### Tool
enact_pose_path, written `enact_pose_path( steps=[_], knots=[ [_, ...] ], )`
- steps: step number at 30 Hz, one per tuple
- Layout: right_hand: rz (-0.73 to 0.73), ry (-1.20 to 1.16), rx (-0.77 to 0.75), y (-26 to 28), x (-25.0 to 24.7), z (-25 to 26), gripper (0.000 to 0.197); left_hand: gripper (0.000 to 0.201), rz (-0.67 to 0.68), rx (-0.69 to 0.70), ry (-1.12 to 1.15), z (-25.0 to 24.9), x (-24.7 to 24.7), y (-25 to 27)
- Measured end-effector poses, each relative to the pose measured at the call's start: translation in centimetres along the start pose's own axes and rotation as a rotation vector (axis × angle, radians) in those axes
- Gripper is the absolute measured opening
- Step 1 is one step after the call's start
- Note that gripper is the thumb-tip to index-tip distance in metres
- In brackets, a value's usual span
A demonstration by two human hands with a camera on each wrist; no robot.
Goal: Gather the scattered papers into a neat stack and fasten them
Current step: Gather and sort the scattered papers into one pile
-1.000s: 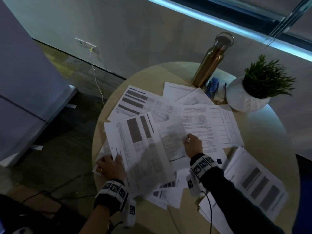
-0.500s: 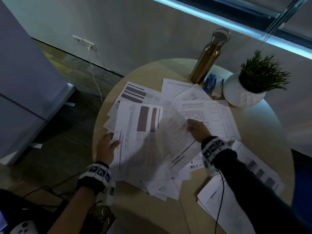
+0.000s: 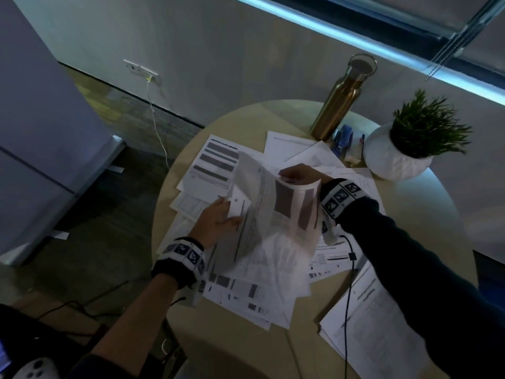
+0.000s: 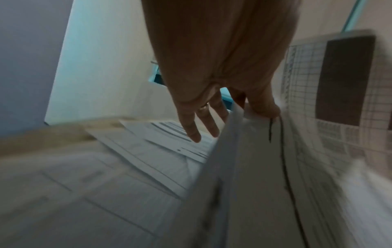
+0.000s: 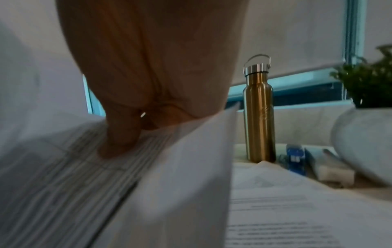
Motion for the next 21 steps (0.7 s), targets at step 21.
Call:
enact_pose_path(
  steps=[21],
  knots=[
    [-0.315,0.256,0.175,-11.0,2.3,-2.9,0.022,0.017,-0.35,-0.244,0.122,11.4,-2.7,4.0]
  ],
)
Point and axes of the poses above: each hand's wrist, its own y-axis away from the middle knuckle, its own x-axis out of the palm, z = x × y, the point moved 9 cm from there along -y, towards the middle knuckle, and after that the axes turned 11 degrees about -z, right-handed, at the moved point
